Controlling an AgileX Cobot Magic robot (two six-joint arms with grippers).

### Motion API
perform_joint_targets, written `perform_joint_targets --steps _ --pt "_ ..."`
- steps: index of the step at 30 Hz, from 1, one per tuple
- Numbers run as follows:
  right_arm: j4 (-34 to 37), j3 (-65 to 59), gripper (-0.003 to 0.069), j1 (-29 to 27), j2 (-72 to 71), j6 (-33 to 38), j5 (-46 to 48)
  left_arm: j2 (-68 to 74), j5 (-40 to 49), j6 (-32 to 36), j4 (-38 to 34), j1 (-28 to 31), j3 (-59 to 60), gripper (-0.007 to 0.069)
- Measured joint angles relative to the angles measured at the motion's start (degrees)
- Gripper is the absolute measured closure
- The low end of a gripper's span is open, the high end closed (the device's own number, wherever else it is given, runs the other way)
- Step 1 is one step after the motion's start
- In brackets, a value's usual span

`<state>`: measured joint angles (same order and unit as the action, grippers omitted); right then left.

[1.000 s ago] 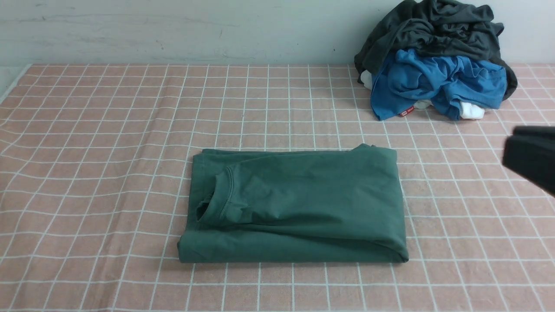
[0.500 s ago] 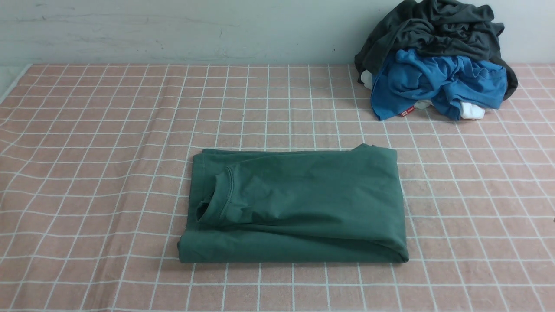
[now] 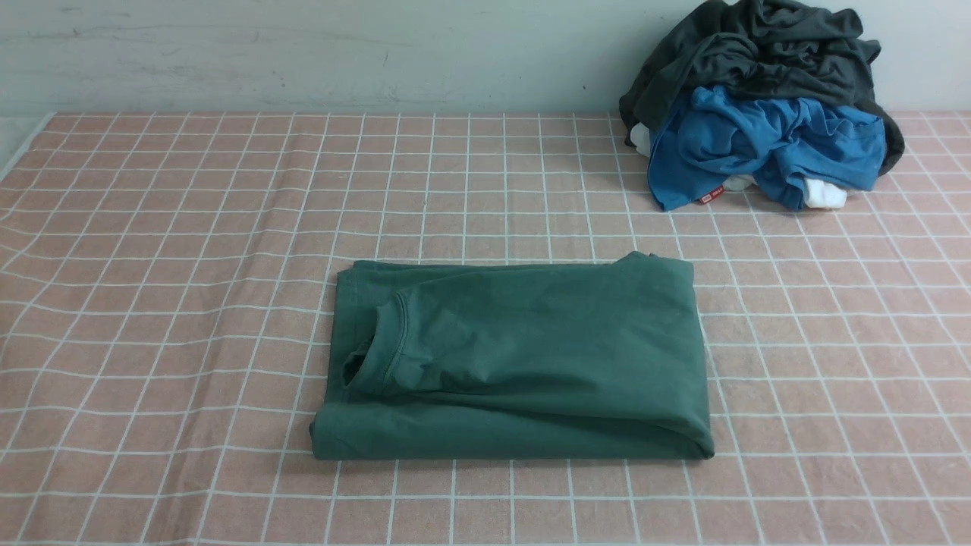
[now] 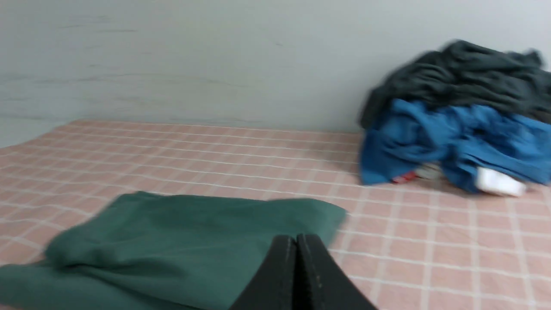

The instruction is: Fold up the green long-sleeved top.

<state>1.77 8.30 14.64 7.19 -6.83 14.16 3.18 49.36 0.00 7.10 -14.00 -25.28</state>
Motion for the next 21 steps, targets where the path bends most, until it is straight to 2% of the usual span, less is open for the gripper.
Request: perform_joint_targets --steps 3,7,11,21 --pt "-0.7 -7.1 0.0673 -10.5 -6.1 -0.3 0.2 0.0 0.0 0.0 0.0 0.0 0.0 0.0628" --pt "-1.8 -9.8 0.0673 -17.8 -7.7 -0.6 2.4 0.0 0.1 0.0 -0.1 0.0 0.0 0.0628" --pt "-3.1 -9.8 0.0673 -18.3 -7.8 -0.7 5.6 0.0 0.1 0.0 0.0 0.0 0.0 0.0628" --pt "-3.5 -9.7 0.0673 -17.6 -7.8 -0.7 6.0 0.0 0.1 0.0 0.0 0.0 0.0 0.0628"
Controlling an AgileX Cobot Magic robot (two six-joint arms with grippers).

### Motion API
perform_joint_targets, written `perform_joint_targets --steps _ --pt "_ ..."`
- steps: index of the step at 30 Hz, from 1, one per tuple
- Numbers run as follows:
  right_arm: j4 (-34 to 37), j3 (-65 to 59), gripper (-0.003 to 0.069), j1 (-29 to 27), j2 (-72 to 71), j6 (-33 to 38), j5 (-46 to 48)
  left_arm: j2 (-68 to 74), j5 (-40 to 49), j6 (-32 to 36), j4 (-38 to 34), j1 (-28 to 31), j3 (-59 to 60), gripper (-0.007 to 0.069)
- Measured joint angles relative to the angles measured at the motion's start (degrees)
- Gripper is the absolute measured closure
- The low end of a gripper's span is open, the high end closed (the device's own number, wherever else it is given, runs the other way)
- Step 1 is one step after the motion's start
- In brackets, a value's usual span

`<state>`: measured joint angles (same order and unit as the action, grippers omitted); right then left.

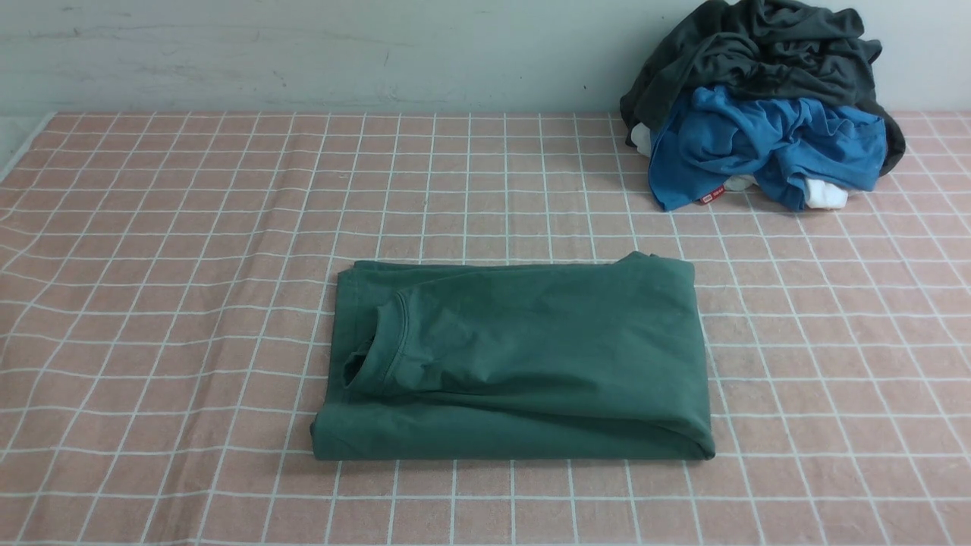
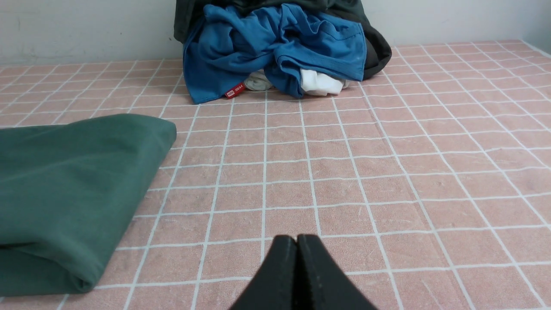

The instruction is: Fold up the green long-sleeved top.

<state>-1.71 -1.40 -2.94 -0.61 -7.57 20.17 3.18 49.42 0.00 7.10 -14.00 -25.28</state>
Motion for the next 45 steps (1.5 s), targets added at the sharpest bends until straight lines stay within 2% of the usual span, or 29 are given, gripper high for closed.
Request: perform_joint_targets --steps 27,29,31,34,38,45 --pt "-0.1 0.0 0.0673 0.0 0.0 0.0 0.1 0.0 -0.1 0.0 0.2 0.0 0.1 0.0628" --pt "-0.1 0.0 0.0673 0.0 0.0 0.0 0.1 0.0 -2.0 0.0 0.1 0.0 1.2 0.0628" --pt "-0.1 0.0 0.0673 0.0 0.0 0.0 0.1 0.0 -7.7 0.0 -1.2 0.4 4.5 0.0628" --pt "-0.1 0.0 0.0673 0.0 0.0 0.0 0.1 0.0 -21.4 0.0 -3.9 4.7 11.2 0.0628" --pt "-0.1 0.0 0.0673 0.0 0.0 0.0 0.1 -0.4 -33.0 0.0 -7.1 12.1 19.8 0.0628" --pt "-0.1 0.0 0.0673 0.0 0.0 0.0 0.2 -3.8 -33.7 0.0 -7.1 19.0 26.9 0.0628"
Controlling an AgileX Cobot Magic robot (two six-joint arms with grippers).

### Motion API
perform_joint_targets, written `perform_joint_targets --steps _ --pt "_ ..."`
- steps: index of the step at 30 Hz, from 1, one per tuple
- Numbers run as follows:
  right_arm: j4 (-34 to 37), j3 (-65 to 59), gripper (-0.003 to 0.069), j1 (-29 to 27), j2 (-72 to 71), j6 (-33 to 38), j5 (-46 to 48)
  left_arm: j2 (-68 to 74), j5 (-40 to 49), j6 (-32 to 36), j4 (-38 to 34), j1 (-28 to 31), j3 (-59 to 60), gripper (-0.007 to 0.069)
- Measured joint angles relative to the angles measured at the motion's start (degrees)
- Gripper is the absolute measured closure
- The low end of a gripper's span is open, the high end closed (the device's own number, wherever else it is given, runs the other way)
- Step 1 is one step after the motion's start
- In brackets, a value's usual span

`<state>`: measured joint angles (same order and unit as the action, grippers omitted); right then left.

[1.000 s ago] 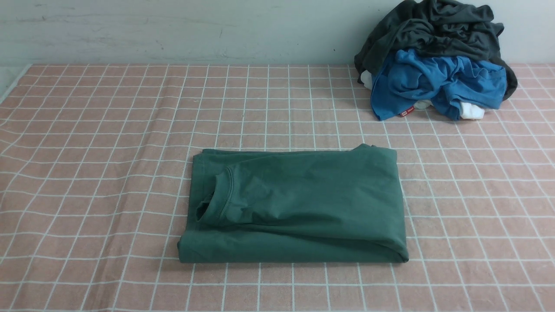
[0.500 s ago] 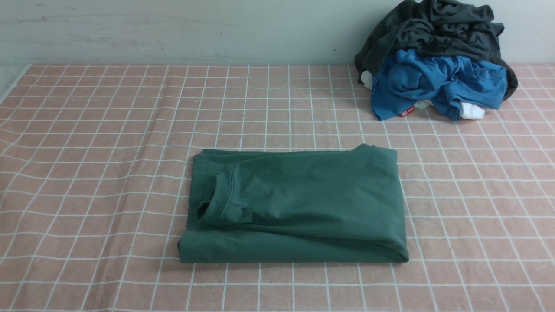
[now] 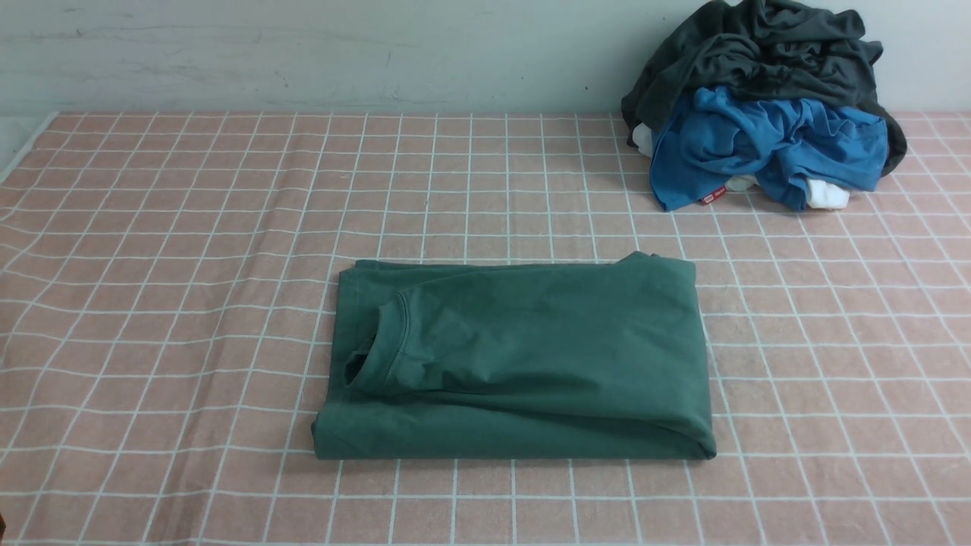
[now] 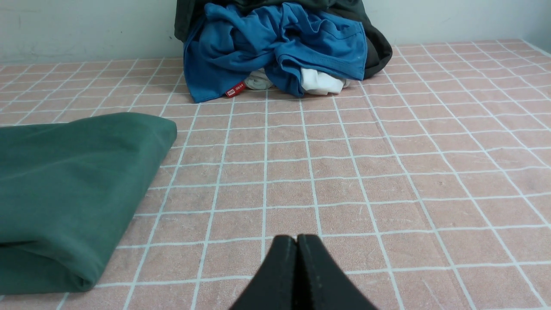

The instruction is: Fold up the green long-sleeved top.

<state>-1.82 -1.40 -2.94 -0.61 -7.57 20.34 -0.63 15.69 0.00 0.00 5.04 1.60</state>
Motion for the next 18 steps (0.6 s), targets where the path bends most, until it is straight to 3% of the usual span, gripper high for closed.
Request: perform_joint_targets --steps 18 --pt "0.0 0.0 0.0673 0.0 0.0 0.0 0.0 0.0 2.9 0.0 0.0 0.3 -0.2 0.0628"
